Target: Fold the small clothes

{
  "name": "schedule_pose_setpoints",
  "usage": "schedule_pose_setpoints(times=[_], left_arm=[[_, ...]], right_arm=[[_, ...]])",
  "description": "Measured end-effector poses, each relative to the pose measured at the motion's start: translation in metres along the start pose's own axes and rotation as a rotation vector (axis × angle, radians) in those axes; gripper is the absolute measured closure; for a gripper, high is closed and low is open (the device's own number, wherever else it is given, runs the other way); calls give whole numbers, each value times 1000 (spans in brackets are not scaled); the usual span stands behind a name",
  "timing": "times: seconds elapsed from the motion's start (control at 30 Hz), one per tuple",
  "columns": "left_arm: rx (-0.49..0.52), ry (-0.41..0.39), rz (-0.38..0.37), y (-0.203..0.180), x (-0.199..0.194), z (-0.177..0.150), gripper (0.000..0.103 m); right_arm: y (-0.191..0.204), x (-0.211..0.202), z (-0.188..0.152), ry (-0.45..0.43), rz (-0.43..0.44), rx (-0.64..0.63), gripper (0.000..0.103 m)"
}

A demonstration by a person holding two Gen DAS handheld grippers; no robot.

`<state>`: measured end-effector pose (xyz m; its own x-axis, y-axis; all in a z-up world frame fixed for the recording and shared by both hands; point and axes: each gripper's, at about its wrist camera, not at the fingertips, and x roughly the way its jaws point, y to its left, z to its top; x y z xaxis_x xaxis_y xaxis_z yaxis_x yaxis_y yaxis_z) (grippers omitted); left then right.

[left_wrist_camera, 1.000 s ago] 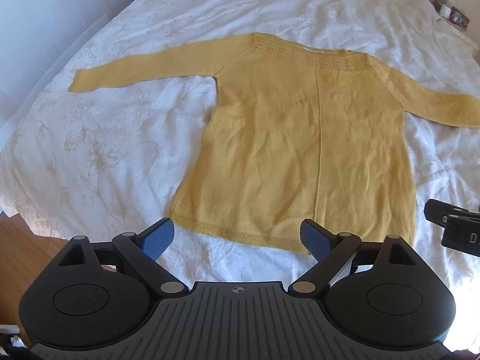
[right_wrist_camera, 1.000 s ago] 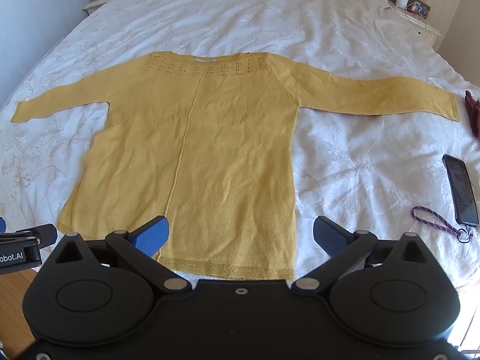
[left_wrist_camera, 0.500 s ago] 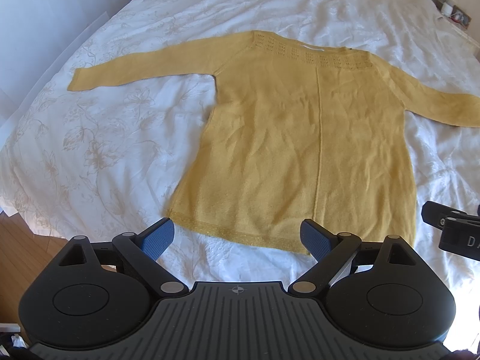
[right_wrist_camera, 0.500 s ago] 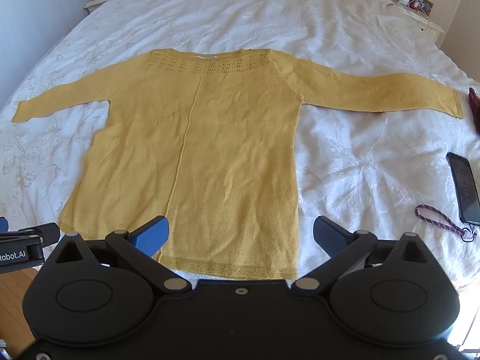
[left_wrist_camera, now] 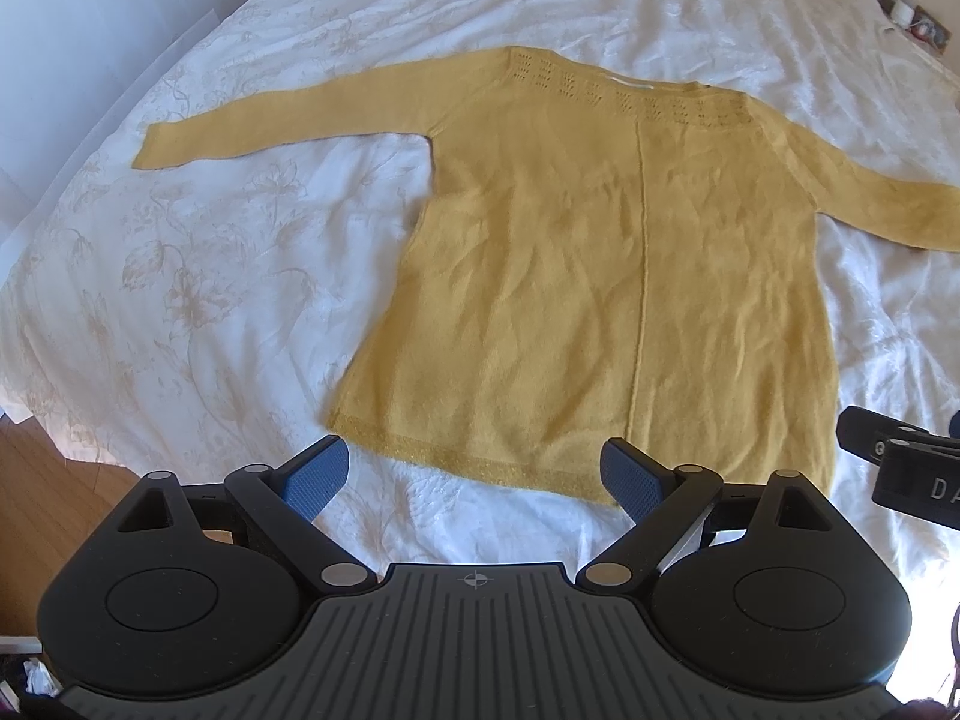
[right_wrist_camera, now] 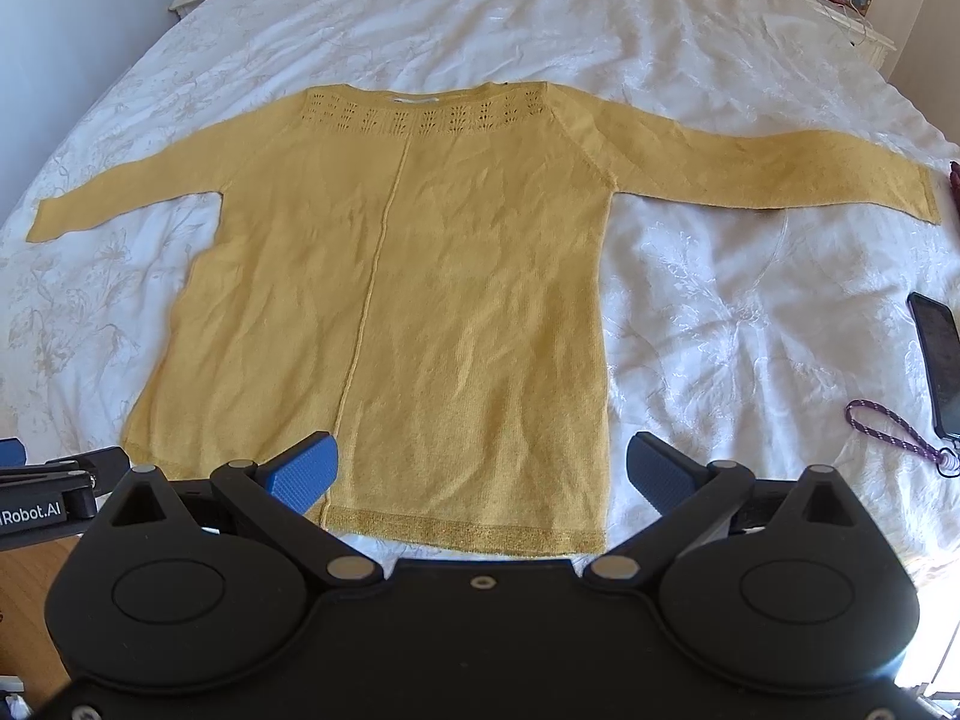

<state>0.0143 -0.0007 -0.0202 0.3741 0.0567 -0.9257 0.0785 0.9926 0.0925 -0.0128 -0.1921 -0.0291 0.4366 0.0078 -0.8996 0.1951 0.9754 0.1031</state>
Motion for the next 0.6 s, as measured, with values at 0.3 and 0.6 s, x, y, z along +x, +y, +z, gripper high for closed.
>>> schedule_pose_setpoints(times=[0.3, 0.6], left_arm=[[-2, 38, 12, 6, 11, 18, 11], [3, 51, -13, 19, 36, 60, 11]], right_arm=[[8, 16, 10, 48, 23, 13, 1], [26, 40, 43, 91, 15, 9, 1]])
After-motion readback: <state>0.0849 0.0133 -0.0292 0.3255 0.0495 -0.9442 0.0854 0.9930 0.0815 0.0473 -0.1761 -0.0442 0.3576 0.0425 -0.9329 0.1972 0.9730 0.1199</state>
